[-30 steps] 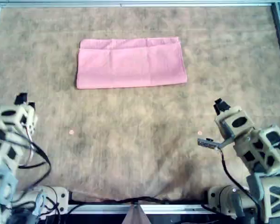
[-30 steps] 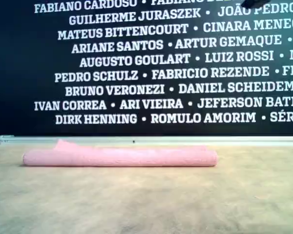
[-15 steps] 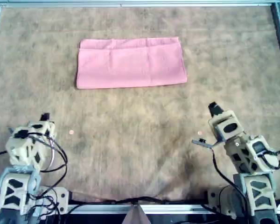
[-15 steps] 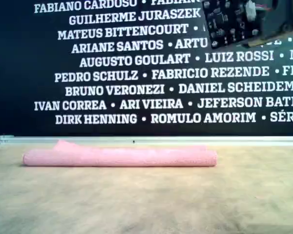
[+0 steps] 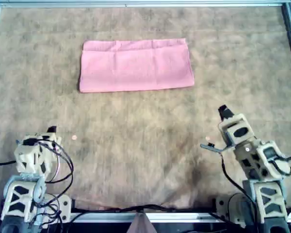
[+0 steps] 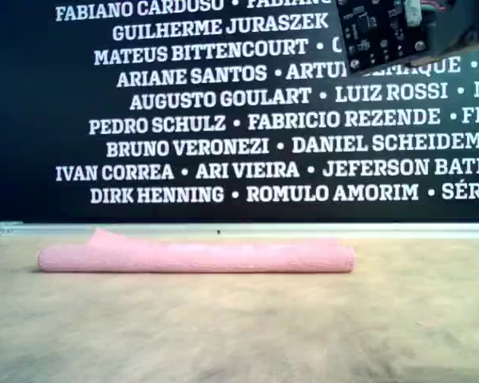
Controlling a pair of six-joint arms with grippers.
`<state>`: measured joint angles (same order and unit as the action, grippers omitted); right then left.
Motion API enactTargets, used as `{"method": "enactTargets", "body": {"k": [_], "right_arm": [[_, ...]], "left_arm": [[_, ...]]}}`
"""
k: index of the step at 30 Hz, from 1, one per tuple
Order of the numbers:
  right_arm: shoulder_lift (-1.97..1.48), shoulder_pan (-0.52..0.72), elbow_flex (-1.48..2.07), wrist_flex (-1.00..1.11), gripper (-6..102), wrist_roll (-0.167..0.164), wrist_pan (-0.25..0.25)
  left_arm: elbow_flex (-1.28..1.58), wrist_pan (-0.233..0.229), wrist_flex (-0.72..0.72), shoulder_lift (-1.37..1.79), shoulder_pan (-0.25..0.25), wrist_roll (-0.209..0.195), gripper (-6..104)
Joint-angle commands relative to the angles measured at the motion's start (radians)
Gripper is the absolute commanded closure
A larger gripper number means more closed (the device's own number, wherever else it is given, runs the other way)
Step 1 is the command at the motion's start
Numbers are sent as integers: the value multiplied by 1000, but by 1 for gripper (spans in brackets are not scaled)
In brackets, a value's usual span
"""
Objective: Fold a cloth
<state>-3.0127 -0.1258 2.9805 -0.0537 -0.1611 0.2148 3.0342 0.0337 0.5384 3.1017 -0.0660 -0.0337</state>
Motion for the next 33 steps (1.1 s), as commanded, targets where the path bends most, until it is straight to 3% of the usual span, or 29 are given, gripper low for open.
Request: {"method": "enactTargets", "body": {"k": [1, 6, 8, 10, 14, 16, 18, 26, 33], "right_arm": [[163, 6, -103, 5, 37, 8, 2], [600, -9, -399, 3, 37, 9, 17], [769, -15, -511, 3, 37, 29, 18], [933, -20, -615, 3, 37, 77, 18], [1244, -21, -822, 3, 37, 209, 18], [1376, -23, -923, 3, 37, 264, 20], [1493, -23, -1019, -3, 37, 291, 20], [1647, -97, -1216, -190, 37, 279, 9], [1743, -103, -1351, -250, 37, 278, 3]], "left_arm": [[-120, 8, -26, 2, 0, -6, 23], [-206, 8, -32, -170, -2, -8, 23], [-262, 8, -41, -302, -2, -9, 19], [-348, 9, -43, -445, -8, -9, 12], [-584, 8, -43, -758, -69, -8, -4], [-706, 8, -43, -913, -91, -9, -3], [-818, 6, -43, -1058, -104, -9, -1], [-1147, 6, -43, -1526, -106, -9, -2], [-1353, 6, -43, -1744, -107, -8, -2]]}}
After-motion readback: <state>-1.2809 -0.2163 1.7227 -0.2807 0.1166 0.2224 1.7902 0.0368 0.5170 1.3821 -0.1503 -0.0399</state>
